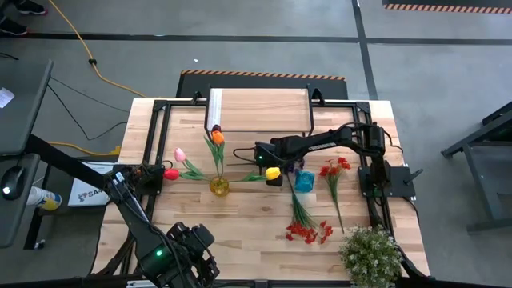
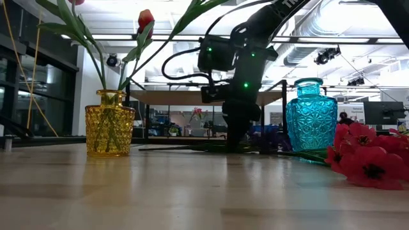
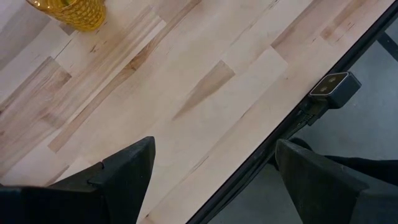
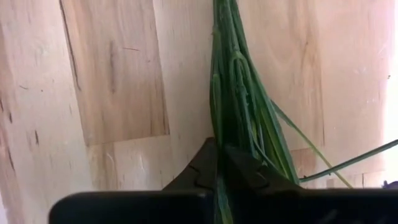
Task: Pick and place flowers into a vace then onto a shelf
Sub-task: Put the purple flowers into the blue vase
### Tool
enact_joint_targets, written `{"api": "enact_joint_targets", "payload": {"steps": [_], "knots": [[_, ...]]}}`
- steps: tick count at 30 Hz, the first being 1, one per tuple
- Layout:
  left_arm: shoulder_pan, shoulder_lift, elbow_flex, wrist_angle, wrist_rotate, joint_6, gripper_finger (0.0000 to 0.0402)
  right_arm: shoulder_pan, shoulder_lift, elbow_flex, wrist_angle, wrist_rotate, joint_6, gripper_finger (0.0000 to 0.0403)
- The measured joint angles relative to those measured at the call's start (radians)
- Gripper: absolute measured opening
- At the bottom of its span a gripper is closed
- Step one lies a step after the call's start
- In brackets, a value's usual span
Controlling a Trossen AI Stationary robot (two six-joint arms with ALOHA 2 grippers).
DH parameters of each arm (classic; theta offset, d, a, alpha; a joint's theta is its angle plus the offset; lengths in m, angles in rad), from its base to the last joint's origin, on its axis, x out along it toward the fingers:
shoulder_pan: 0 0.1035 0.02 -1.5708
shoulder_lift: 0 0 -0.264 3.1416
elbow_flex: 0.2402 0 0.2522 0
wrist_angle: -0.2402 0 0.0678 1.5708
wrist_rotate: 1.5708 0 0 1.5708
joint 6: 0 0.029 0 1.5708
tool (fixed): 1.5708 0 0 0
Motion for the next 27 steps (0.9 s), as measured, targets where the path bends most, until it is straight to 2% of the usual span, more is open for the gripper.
{"api": "enact_joint_targets", "payload": {"steps": [12,27], "knots": [[0.000,0.000,0.000,-0.001,0.003,0.001,0.0365,-0.001,-0.033,-0.004,-0.059,0.003,0.018,0.0003],[0.000,0.000,0.000,0.000,-0.003,0.019,0.0365,-0.001,-0.171,-0.002,-0.081,0.005,0.029,0.0001]]}}
